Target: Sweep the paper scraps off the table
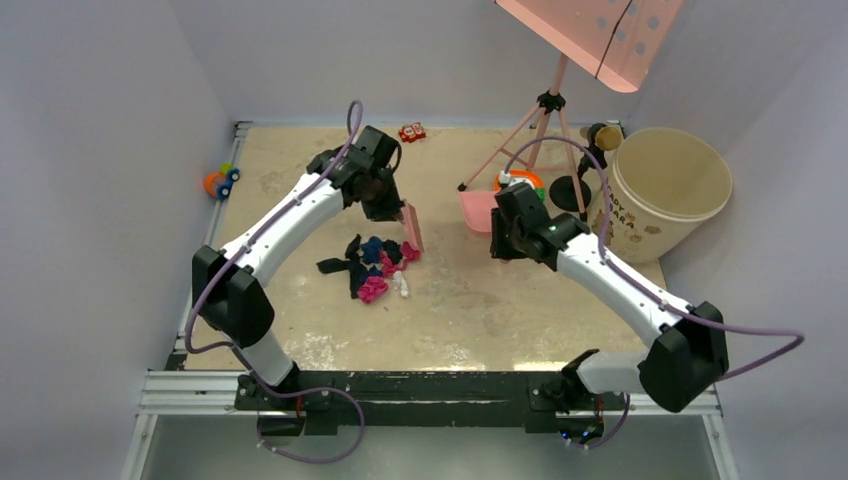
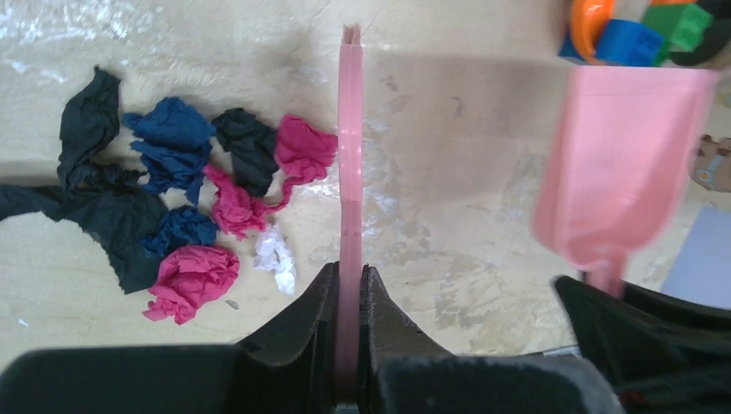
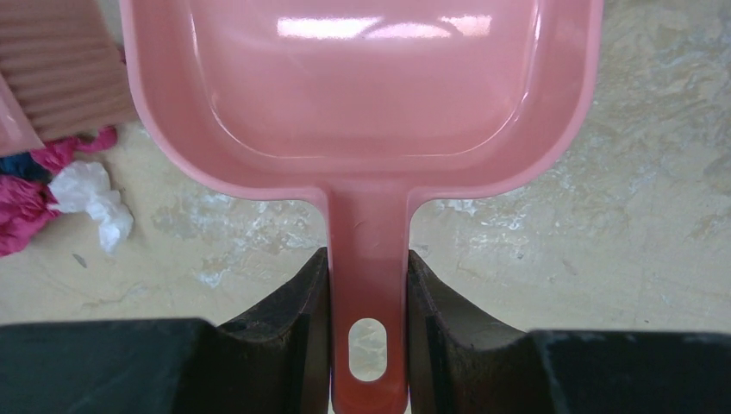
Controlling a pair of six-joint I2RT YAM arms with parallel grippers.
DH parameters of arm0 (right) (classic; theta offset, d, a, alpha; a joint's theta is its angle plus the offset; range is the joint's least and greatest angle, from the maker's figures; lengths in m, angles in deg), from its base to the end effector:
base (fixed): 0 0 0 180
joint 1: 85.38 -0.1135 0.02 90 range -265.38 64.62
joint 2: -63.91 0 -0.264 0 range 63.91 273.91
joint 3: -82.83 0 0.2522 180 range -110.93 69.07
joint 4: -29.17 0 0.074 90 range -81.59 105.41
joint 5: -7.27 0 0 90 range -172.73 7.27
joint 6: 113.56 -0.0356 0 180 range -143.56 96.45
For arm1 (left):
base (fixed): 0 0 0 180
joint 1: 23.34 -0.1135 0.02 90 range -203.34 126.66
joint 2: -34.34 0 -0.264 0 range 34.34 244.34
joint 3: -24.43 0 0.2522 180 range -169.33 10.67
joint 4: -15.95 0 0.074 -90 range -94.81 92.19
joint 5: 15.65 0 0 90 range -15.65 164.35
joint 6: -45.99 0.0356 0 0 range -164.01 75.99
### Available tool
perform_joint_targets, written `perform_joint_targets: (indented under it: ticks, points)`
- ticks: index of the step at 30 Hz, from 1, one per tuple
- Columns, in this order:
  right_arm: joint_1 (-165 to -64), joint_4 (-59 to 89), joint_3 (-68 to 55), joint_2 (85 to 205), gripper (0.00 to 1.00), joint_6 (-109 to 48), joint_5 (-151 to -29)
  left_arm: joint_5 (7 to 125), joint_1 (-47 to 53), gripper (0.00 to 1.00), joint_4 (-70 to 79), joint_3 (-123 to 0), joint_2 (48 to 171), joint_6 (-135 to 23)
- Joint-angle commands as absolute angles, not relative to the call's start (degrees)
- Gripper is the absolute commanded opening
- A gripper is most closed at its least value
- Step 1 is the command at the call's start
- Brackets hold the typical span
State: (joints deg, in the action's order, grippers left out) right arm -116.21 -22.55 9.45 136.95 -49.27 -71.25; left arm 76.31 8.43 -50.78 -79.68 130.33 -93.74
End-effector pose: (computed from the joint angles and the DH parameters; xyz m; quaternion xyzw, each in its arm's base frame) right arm 0.2296 0.1288 0.2824 -0.0089 0.9396 0.0727 0.3345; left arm 0.3019 -0.1855 0.3181 -0.1548 0.9501 -0.1641 0.2157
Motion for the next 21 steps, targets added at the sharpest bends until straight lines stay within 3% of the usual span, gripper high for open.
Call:
perform_joint_targets:
  ticks: [1,9,13,17,21]
  points:
    - [-121.63,-23.51,6.78,139.63,0.0,-49.37,-64.57,73.96,7.74,0.0,-52.15,-88.89,127.91,-85.18]
    - [-130.89,-21.9,11.94,138.1,0.0,-46.9,-69.58,97.18,6.06,0.0,-68.48,-104.78,132.82,-70.71]
    - [-138.48,-25.06,11.18,140.2,0.0,-46.16,-68.45,100.61,6.06,0.0,-65.31,-101.15,132.97,-53.89]
    - [-142.94,-26.42,11.3,141.74,0.0,-44.69,-72.61,109.16,6.06,0.0,-61.17,-98.29,134.99,-45.22]
    - [-146.36,-28.51,11.74,141.62,0.0,-44.65,-75.49,109.16,6.12,0.0,-63.24,-101.14,140.26,-37.26]
